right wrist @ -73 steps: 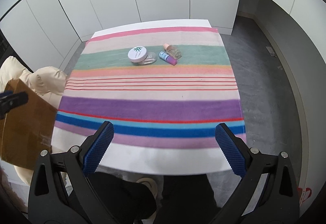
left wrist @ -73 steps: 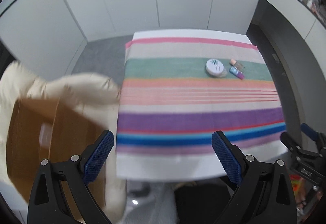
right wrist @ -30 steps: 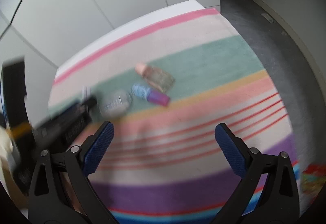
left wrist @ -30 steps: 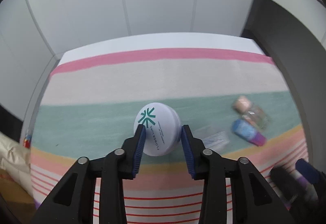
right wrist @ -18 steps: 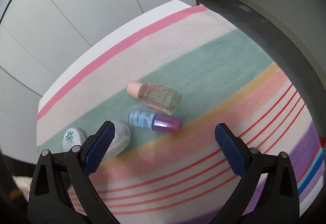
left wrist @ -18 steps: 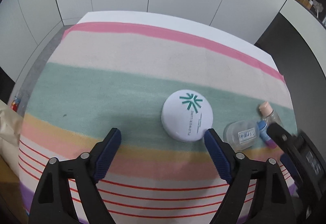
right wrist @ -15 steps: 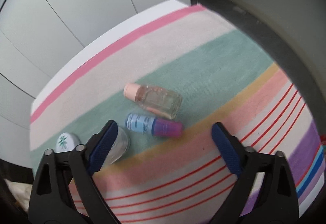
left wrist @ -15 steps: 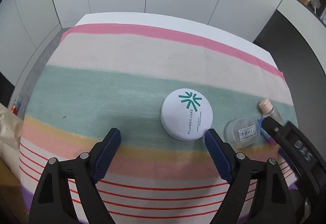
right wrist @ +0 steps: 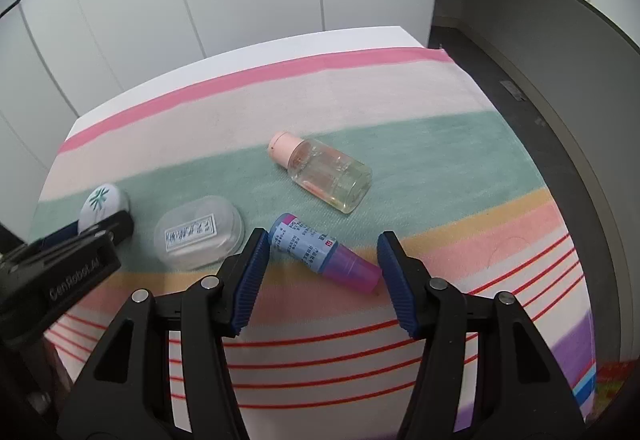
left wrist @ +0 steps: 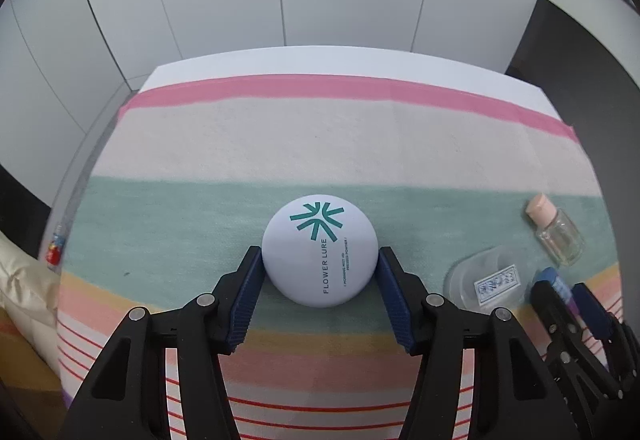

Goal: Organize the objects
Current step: 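Lift the white tin and blue-purple vial and carry them toward the cardboard box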

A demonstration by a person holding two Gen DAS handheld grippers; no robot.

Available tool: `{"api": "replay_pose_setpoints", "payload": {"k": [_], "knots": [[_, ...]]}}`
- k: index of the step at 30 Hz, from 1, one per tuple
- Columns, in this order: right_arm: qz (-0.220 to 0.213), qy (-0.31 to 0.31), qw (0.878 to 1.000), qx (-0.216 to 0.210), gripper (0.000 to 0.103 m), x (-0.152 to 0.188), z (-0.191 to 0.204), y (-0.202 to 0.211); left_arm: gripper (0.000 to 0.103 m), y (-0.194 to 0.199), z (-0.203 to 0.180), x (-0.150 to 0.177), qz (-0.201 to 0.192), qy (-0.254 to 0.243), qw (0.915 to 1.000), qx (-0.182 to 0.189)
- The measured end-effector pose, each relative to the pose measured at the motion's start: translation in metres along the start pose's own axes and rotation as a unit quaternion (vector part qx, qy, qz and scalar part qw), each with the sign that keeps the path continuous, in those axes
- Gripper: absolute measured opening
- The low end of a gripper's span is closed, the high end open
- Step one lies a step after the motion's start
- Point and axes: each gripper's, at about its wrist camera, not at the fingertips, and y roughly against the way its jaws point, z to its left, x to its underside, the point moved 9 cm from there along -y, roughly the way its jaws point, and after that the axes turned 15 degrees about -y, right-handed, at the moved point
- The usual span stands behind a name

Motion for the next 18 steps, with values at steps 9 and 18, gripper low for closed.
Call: {"api": "replay_pose_setpoints", "payload": {"k": [9,18], "knots": [[0.024,0.043,0.999,-0.002,0.058,0.002,0.004,0.005,0.057,0.016,-0.014,0.007,0.015,-0.009,0.9997,-0.015],[0.001,0.060,0.998,-0.019,0.058,-0.023,0.011,0.051,0.057,0.076,-0.018,-0.003,0.002,-0.006,0.9998,-0.021]]}}
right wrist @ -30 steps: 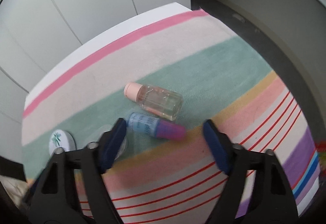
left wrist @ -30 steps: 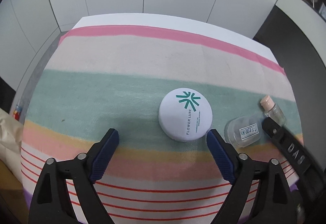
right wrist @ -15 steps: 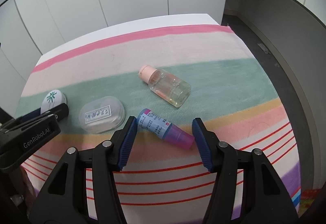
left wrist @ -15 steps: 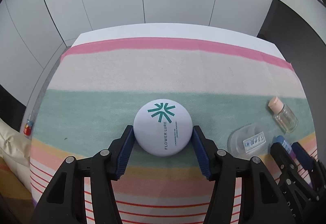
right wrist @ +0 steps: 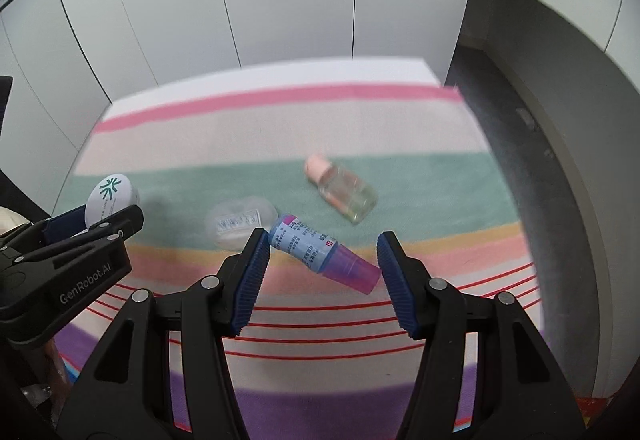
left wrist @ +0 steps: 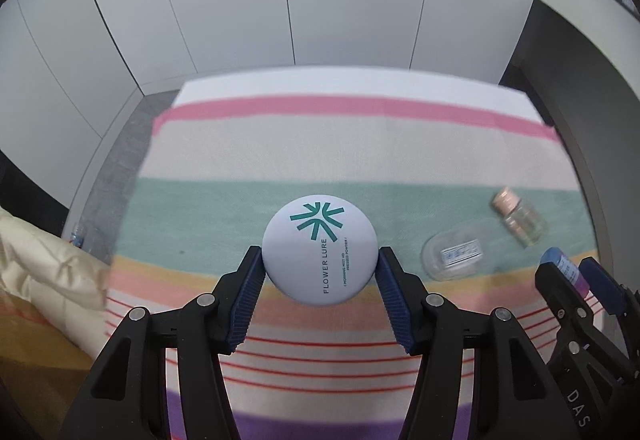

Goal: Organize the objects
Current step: 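Lift the white tin and blue-purple vial and carry them toward the cardboard box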

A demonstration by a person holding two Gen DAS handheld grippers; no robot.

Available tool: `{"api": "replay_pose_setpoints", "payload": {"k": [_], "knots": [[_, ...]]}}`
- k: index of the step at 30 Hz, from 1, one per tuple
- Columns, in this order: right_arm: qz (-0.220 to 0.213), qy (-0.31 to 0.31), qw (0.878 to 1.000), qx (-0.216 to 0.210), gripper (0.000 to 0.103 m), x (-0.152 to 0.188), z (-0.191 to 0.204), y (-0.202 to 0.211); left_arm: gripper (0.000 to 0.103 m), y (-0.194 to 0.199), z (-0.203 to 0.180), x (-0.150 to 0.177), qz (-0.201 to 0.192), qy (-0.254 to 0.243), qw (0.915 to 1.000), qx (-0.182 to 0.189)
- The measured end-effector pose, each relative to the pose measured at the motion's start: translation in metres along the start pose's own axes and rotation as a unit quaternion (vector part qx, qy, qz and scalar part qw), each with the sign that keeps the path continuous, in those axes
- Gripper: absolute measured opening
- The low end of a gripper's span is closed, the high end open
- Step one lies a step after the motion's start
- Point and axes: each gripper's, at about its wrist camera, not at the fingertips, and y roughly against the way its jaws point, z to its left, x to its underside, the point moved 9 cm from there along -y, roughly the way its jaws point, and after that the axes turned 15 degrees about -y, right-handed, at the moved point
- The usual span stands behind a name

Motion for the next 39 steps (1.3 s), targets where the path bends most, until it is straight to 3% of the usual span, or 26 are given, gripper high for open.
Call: {"api": "replay_pose_setpoints", "payload": {"k": [14,20,27,39], "knots": [[-0.076,0.009,0.996,-0.043,0.058,-0.070,0.023,0.138,0.057,0.139,0.035,-0.058,-0.078,0.010,0.9967,-0.017],[-0.088,0.019,0.994,-0.063,0.058,-0.097,0.029,0.184,0.058,0.187,0.037,-0.072,-0.102,0.007,0.9945,-0.025],[-0.108,0.029,0.991,-0.074,0.058,-0.110,0.030,0.224,0.058,0.221,0.031,-0.082,-0.116,0.002,0.9927,-0.035],[-0.102,0.035,0.992,-0.071,0.058,-0.105,0.025,0.241,0.058,0.246,0.024,-0.073,-0.120,-0.005,0.9920,-0.041]]}}
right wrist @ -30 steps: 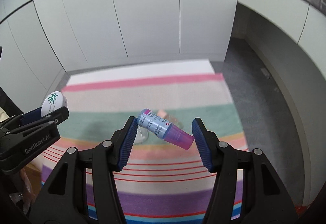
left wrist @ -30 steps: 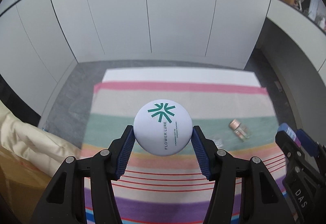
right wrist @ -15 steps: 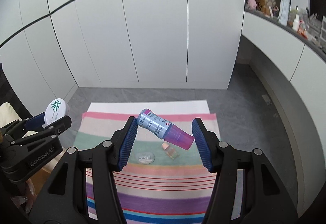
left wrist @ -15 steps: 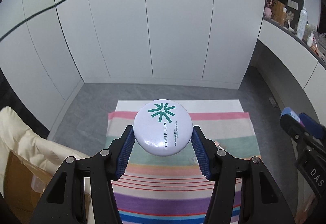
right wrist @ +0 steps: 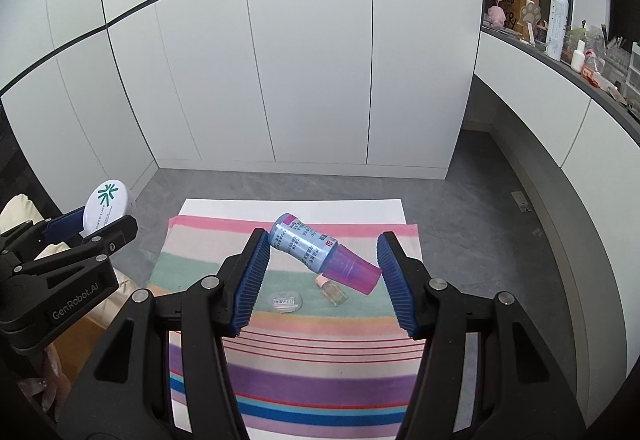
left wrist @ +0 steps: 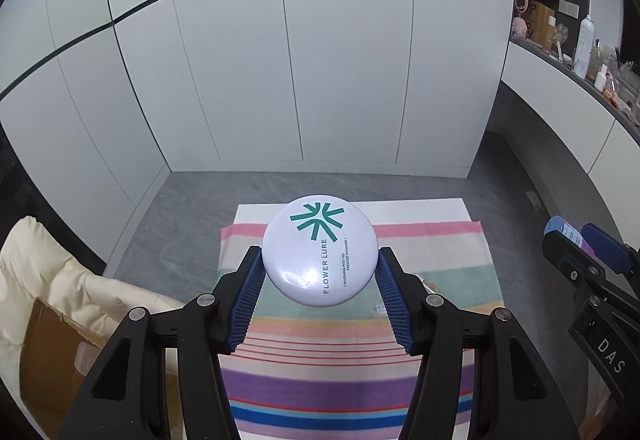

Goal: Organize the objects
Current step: 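Lift the white tin and blue-purple vial and carry them toward the cardboard box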

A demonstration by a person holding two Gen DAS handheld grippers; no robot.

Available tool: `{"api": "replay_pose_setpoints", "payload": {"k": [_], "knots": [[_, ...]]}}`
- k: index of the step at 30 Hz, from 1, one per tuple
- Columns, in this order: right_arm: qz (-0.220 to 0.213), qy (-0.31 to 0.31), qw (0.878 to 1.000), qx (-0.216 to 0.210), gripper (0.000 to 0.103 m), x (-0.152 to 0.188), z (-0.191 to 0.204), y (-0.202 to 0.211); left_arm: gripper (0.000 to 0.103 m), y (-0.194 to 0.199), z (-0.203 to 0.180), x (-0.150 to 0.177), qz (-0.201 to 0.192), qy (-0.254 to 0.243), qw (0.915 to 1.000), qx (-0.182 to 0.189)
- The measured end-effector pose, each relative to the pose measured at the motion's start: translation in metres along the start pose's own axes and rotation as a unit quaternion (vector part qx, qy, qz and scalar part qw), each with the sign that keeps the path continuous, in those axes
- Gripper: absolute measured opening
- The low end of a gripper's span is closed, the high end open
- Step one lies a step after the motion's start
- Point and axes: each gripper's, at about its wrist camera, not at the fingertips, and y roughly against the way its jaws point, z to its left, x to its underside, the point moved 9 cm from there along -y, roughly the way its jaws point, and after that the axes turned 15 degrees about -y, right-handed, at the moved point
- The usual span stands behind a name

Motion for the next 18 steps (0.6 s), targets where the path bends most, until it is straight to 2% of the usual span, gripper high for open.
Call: {"api": "replay_pose_setpoints", "payload": {"k": [3,10,18], "knots": [[0.000,0.005,1.000,0.002,0.058,0.004,0.001,0.006,0.058,0.016,0.005,0.001,-0.014,0.014,0.9998,-0.002],[0.010,0.004,1.000,-0.002,0.058,0.018,-0.001,0.035,0.058,0.055,0.006,0.006,-0.037,0.013,0.9992,-0.004],[0.020,0.006,1.000,-0.015,0.059,0.045,-0.001,0.070,0.058,0.087,0.000,0.038,-0.028,-0.008,0.9993,-0.022]]}}
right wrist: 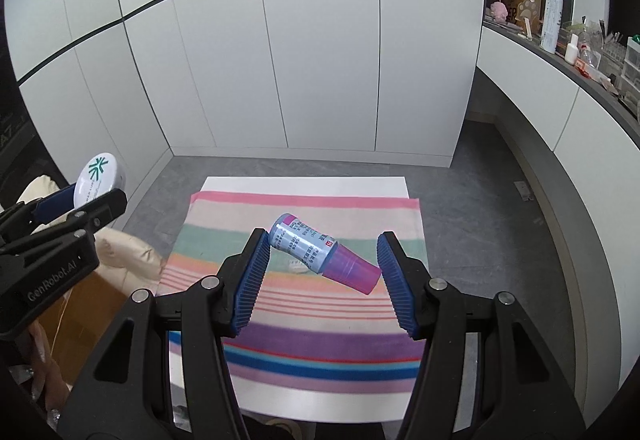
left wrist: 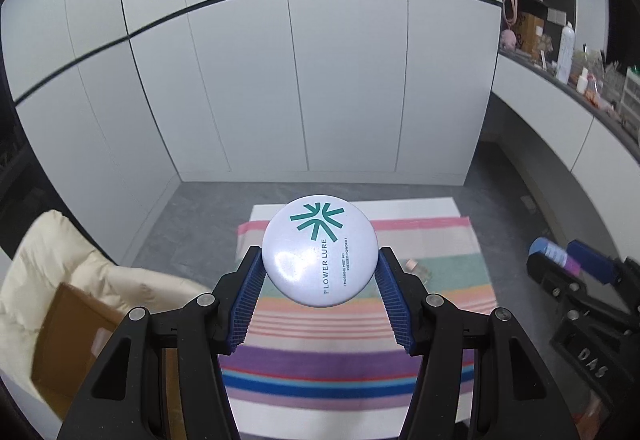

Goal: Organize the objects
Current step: 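Lift the white tin and blue-purple vial and carry them toward the cardboard box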

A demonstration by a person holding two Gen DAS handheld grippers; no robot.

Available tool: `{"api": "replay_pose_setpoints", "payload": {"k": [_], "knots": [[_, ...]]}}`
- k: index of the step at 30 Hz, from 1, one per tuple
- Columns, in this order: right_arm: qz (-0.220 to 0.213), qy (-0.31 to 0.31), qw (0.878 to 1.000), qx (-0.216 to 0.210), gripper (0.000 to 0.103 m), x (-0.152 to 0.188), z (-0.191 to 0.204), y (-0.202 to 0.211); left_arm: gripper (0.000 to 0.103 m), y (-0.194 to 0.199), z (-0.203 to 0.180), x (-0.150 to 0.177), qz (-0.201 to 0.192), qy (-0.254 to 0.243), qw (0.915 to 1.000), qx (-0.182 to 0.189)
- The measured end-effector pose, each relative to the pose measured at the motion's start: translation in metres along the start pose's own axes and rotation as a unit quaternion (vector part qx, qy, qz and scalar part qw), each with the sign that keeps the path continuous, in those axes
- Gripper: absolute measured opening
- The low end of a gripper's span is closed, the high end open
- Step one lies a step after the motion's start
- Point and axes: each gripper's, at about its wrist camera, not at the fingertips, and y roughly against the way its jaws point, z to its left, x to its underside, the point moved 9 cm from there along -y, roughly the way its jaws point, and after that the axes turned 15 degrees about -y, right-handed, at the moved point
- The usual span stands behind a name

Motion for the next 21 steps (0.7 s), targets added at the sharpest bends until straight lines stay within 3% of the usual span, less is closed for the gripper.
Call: {"api": "replay_pose_setpoints", "payload": {"k": [10,15,21], "knots": [[0.000,0.008,1.000,-0.017,0.059,0.041,-0.004,0.051,0.058,0.045,-0.005,0.046,0.016,-0.002,0.9997,0.020],[0.008,0.005,1.000,-0.019,0.059,0.066,-0.012,0.072,0.058,0.076,-0.003,0.066,-0.007,-0.022,0.9997,-0.006],[0.032,0.006,0.999,-0.022,0.059,0.106,-0.021,0.089,0.058,0.099,-0.010,0.109,0.010,-0.028,0.9994,0.018]]}}
